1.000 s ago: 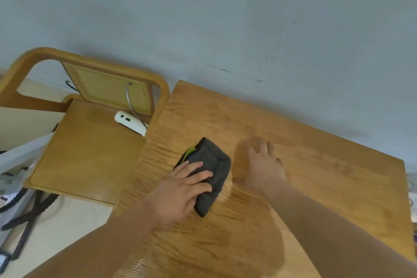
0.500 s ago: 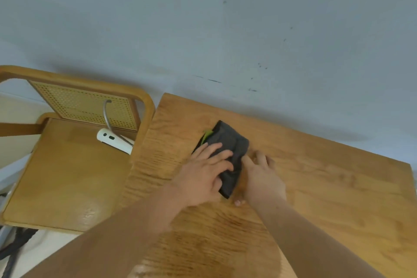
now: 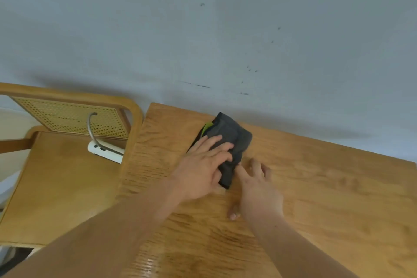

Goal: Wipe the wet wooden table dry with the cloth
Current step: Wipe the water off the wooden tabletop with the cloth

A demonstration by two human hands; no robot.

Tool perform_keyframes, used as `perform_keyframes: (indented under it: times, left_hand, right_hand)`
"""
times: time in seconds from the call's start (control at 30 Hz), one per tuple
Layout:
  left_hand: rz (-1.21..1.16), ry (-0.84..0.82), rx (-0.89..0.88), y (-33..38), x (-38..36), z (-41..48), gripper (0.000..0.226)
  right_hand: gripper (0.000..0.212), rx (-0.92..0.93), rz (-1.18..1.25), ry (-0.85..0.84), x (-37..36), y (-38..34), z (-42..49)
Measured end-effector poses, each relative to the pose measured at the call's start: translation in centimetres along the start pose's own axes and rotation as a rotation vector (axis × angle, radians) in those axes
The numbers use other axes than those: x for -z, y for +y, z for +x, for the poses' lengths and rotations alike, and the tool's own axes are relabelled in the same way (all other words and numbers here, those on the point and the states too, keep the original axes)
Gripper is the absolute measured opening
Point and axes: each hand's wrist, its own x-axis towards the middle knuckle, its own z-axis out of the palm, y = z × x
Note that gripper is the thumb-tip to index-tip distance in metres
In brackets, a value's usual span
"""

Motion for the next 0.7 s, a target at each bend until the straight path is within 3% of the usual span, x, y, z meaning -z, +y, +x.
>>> perform_keyframes:
  times: [0.1, 0.2, 0.3, 0.4, 0.47, 0.57, 0.63, 0.7]
  left_hand:
    - [0.045, -0.009, -0.062, -3.5, 1.6, 0.7, 0.037]
    - [-0.038, 0.149, 0.257, -4.6, 2.4, 0.7, 0.036]
    - [-0.072, 0.290, 0.514, 0.6, 0.1, 0.7, 0.037]
    - [-0.036, 0.193, 0.295, 4.2, -2.4, -0.4, 0.041]
    - [-0.025, 0.129, 0.166, 2.7, -1.7, -0.9, 0.040]
    - [-0.027, 0.048, 0.202, 0.8, 0.5, -0.6, 0.039]
    - [-0.065, 0.073, 0.349, 1.8, 0.7, 0.1, 0.040]
    - [-0.073, 0.138, 0.519, 4.3, -0.3, 1.1, 0.039]
  right_hand:
    - [0.123, 0.009, 0.018, -0.018, 0.0, 0.2, -0.1]
    - [0.129, 0.010, 0.034, -0.037, 0.1, 0.3, -0.2]
    - [0.128, 0.024, 0.017, -0.033, -0.2, 0.4, -0.4]
    - [0.112, 0.054, 0.046, 0.004, -0.9, 1.2, -0.4]
    - [0.109, 0.091, 0.088, 0.012, -1.3, 2.0, -0.7]
    - [0.110, 0.143, 0.201, 0.028, -1.4, 4.1, -1.0]
    - [0.094, 0.151, 0.387, 0.031, -1.4, 6.0, -0.4]
    - [0.064, 0.109, 0.761, 0.000, -0.9, 8.8, 0.1]
